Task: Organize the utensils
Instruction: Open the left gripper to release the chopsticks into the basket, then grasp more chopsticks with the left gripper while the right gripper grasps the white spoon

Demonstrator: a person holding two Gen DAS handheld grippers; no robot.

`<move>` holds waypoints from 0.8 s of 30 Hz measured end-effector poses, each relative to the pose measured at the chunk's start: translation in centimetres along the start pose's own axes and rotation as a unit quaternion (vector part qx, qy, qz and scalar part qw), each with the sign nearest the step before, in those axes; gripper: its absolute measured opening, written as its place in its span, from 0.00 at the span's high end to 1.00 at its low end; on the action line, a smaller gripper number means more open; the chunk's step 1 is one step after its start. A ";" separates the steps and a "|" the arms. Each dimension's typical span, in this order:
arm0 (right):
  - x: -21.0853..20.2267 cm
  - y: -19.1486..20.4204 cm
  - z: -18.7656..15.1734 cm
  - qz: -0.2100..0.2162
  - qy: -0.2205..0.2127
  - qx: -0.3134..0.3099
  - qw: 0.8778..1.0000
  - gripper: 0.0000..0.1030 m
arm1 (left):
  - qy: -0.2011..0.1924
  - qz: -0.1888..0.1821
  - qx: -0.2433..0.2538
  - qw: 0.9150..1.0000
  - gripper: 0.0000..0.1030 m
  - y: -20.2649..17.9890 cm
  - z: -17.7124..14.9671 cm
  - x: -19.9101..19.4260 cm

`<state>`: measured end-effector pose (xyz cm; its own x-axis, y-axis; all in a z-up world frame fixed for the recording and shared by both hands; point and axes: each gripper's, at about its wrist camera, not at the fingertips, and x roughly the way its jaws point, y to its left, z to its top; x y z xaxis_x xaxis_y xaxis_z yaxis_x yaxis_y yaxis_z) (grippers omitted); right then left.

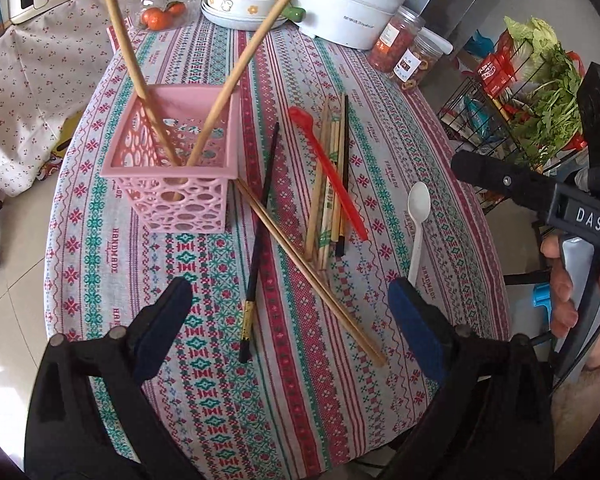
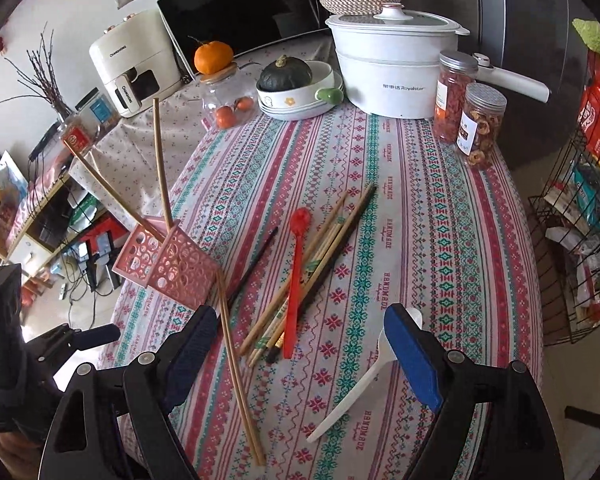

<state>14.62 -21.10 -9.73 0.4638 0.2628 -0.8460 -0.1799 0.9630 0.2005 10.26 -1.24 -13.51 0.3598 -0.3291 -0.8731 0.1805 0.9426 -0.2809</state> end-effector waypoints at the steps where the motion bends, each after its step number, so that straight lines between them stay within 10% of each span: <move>1: 0.2 -0.2 -0.1 -0.006 0.004 -0.001 1.000 0.16 | 0.000 -0.004 -0.006 1.000 0.17 -0.2 0.0 0.5; 7: 1.6 -2.2 -0.8 -0.015 0.028 0.016 0.999 0.16 | 0.010 0.003 -0.032 0.999 0.56 -1.3 0.6 4.4; 16: 3.3 -4.9 -1.6 -0.029 0.071 0.042 0.996 0.16 | 0.010 0.070 -0.024 0.997 0.79 -1.8 1.1 7.7; 24: 3.8 -6.5 -1.8 -0.035 0.083 0.060 0.994 0.16 | 0.047 0.038 0.049 0.997 0.90 -2.8 0.4 7.7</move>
<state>15.97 -26.48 -15.18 0.3199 0.1910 -0.9280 -0.0435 0.9814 0.1870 12.90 -6.45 -19.30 0.2902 -0.2460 -0.9248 0.2467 0.9530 -0.1761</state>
